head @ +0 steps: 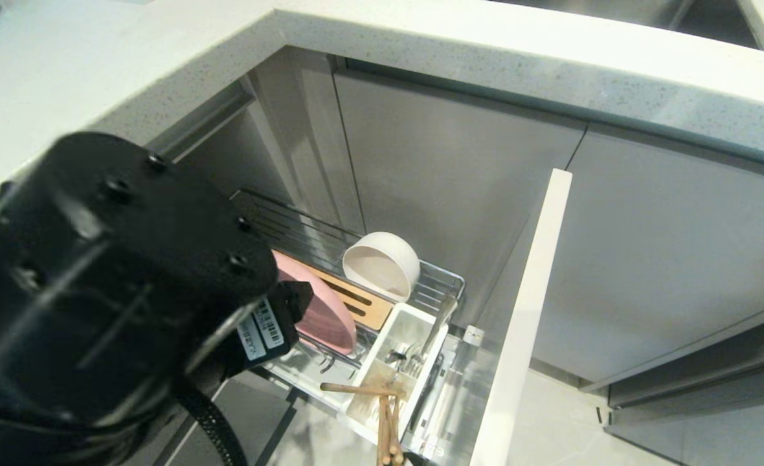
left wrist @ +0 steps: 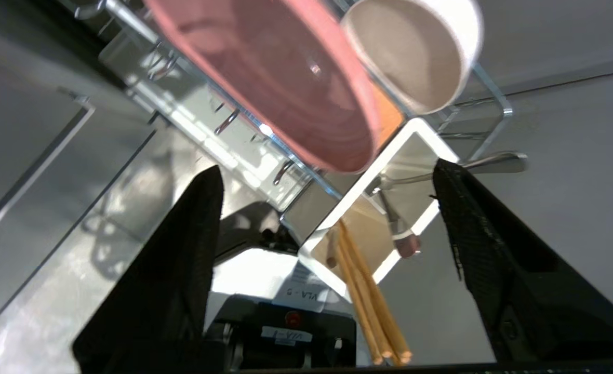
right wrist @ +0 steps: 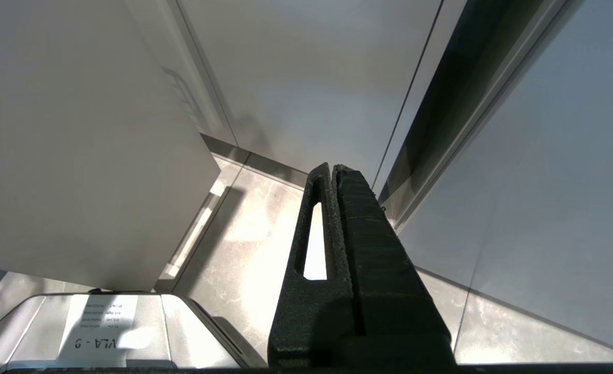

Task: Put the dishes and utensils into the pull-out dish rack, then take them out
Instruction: Take the plate out of the cupboard

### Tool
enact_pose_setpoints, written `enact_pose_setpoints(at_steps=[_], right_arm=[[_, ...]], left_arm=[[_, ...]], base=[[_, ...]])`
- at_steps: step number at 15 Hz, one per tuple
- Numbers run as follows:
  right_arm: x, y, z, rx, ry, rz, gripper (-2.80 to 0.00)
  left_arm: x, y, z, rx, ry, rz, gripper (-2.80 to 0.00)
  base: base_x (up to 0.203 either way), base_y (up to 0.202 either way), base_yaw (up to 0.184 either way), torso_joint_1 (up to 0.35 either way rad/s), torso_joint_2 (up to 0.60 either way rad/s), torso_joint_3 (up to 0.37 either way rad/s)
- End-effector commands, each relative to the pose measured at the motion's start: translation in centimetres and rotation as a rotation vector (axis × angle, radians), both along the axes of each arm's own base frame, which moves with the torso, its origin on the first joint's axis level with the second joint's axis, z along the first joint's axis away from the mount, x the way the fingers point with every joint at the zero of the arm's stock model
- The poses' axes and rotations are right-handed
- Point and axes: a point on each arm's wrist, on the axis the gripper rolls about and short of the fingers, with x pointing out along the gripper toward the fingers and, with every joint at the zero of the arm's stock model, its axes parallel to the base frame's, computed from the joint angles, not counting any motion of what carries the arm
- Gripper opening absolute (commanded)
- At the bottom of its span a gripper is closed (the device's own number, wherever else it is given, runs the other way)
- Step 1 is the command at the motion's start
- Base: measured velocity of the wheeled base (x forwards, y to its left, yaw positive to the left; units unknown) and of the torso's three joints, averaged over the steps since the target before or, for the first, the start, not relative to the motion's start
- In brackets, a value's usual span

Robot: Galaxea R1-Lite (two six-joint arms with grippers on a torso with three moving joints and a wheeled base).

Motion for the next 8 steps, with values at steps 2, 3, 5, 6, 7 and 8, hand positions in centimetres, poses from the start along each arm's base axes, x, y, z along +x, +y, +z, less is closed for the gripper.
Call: enact_pose_setpoints(at_steps=[2,3,5,6,7,8], right_arm=[[0.0,0.0,0.0,0.000,0.002,0.000,-2.80],[0.0,0.0,0.0,0.000,0.002,0.000,-2.80],[0.0,0.0,0.0,0.000,0.002,0.000,-2.80],[0.0,0.0,0.0,0.000,0.002,0.000,-2.80],[0.0,0.0,0.0,0.000,0.002,0.000,-2.80],[0.0,0.0,0.0,0.000,0.002,0.000,-2.80]], left_arm=[[0.6,-1.3,-2.0,0.022,0.039,0.072,0.00],[0.8,-1.7,-2.5,0.032,0.048,0.086,0.00],[1.5,-2.1,-3.1,0.038,0.049,0.121,0.00],[1.6,-2.2,-3.2,0.039,0.046,0.125,0.00],[1.7,-2.4,-3.3,0.033,0.040,0.127,0.00],[2.0,-2.7,-3.5,0.031,0.034,0.135,0.00]], base=[[0.000,0.000,0.000,0.000,0.00,0.000],[0.000,0.000,0.000,0.000,0.00,0.000],[0.000,0.000,0.000,0.000,0.00,0.000],[0.000,0.000,0.000,0.000,0.00,0.000],[0.000,0.000,0.000,0.000,0.00,0.000],[0.000,0.000,0.000,0.000,0.00,0.000]])
